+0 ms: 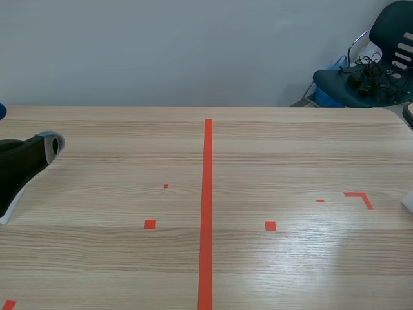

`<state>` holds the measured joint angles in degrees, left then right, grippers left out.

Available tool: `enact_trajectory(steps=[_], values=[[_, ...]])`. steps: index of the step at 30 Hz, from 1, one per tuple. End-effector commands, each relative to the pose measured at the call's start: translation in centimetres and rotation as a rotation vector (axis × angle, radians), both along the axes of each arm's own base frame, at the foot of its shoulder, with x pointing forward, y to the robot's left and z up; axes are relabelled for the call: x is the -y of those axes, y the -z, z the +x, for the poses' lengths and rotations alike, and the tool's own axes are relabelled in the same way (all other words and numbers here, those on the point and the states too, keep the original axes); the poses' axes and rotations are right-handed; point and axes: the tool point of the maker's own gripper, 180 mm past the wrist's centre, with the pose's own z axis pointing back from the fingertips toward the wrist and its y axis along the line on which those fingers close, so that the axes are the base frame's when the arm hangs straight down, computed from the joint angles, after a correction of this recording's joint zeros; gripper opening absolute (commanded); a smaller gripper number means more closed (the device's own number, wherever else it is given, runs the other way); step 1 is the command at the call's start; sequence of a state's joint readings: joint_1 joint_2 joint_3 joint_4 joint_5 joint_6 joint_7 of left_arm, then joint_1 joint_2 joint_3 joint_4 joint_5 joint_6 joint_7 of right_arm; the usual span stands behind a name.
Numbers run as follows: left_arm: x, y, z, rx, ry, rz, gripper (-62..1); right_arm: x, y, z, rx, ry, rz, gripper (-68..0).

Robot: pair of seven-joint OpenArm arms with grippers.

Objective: Do the leaf sorting experiment

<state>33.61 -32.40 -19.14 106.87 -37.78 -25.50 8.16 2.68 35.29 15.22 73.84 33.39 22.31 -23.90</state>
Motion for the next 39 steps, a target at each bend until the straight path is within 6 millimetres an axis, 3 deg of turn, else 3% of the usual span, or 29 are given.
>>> enact_trajectory(steps=[1, 3, 10, 17, 23, 29, 39], values=[[0.6, -1.1, 0.1, 0.035, 0.014, -0.02, 1.4, -0.4, -3.1, 0.7, 0.055, -0.027, -0.022, -3.0], [0.6, -1.1, 0.1, 0.035, 0.014, -0.02, 1.4, -1.6, -4.4, 0.7, 0.035, -0.059, -0.044, 0.4], [0.6, -1.1, 0.1, 0.035, 0.014, -0.02, 1.4, -7.3, -5.7, -1.5, -0.006, -0.192, -0.067, 0.4], [0.6, -1.1, 0.1, 0.035, 0.014, -0.02, 1.4, -15.0, -4.7, -6.4, -0.016, -0.381, -0.025, 0.4], [0.6, -1.1, 0.1, 0.035, 0.014, -0.02, 1.4, -19.3, -3.7, -9.3, -0.024, -0.478, 0.051, 0.4], [0.6, -1.1, 0.1, 0.035, 0.014, -0.02, 1.4, -21.0, -3.4, -10.7, -0.039, -0.53, 0.068, 0.4], [0.6, -1.1, 0.1, 0.035, 0.014, -0.02, 1.4, -21.5, -6.4, -9.9, 0.123, -0.518, 0.093, 0.4]])
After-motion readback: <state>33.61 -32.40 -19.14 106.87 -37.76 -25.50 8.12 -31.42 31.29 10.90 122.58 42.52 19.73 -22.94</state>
